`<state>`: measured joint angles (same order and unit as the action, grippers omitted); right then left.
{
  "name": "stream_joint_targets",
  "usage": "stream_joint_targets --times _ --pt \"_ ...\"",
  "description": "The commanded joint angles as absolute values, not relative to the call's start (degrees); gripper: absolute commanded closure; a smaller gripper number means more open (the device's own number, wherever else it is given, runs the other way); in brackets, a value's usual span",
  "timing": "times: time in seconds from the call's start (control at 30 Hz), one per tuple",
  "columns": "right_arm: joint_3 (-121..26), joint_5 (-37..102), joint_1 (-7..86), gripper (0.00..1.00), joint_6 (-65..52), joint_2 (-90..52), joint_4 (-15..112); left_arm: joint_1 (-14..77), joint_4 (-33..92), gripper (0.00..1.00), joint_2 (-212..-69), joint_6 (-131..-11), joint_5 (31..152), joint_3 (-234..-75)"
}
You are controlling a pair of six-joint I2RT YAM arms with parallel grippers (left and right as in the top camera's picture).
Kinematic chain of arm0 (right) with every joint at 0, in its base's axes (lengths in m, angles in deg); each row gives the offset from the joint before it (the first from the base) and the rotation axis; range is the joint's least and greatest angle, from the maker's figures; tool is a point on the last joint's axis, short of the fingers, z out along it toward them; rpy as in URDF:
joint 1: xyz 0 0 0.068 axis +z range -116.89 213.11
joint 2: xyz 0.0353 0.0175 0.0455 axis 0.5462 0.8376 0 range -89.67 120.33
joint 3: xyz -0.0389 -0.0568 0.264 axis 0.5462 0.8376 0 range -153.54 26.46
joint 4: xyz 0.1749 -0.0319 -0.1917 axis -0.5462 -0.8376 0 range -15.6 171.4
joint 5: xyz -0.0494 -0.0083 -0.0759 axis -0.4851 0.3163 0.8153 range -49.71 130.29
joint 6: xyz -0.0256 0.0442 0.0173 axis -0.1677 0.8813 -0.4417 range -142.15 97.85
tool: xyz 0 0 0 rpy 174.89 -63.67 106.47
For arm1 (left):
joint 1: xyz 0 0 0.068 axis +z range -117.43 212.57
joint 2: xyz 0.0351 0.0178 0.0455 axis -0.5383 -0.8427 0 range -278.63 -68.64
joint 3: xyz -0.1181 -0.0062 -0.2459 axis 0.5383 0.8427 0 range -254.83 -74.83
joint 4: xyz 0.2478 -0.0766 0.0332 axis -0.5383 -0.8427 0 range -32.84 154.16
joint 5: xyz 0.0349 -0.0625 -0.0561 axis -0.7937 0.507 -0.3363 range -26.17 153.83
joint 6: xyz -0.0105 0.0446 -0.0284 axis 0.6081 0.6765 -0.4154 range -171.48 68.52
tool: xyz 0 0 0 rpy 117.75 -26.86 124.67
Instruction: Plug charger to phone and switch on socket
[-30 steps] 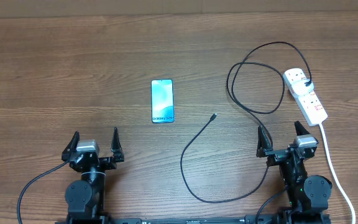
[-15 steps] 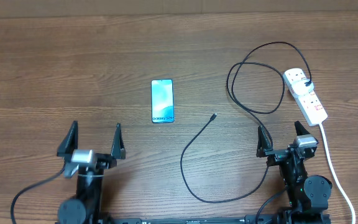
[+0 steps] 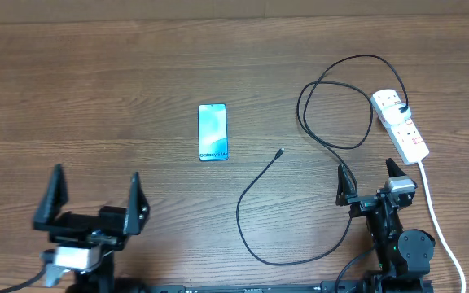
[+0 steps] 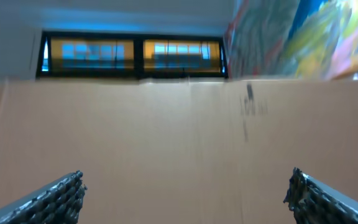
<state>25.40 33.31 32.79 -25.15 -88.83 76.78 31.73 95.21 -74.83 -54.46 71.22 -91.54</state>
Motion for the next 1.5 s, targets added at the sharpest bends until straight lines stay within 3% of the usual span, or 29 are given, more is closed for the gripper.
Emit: stream_joint_targets --times 0.0,0.23,0.4,0.67,1.0,1.23,1.47 --pt "25.97 34.05 33.1 0.0 -25.42 -89.5 77.0 32.19 91.69 0.0 -82.57 -54.05 74.61 -101.79" --pt "25.97 34.05 33.1 0.0 -25.44 -89.5 77.0 32.17 50.53 0.0 -109.54 -57.33 75.79 -137.04" --pt "25.97 34.05 33.1 0.0 -25.42 -89.5 77.0 32.17 29.26 0.0 -127.62 -57.35 86.0 -157.54" --pt "25.97 34.05 33.1 0.0 -25.42 -89.5 77.0 31.16 25.15 0.0 -145.36 -63.42 98.11 -173.04" --pt "25.97 34.05 33.1 0.0 -25.42 -89.5 77.0 14.81 -2.06 0.0 -167.09 -64.3 69.32 -201.13" --pt "25.97 34.05 33.1 0.0 -25.42 -89.5 77.0 12.19 -18.17 0.0 -182.08 -67.53 67.84 -218.35" --pt "25.97 34.05 33.1 0.0 -25.42 -89.5 77.0 11.29 -27.15 0.0 -190.35 -68.28 67.9 -220.16"
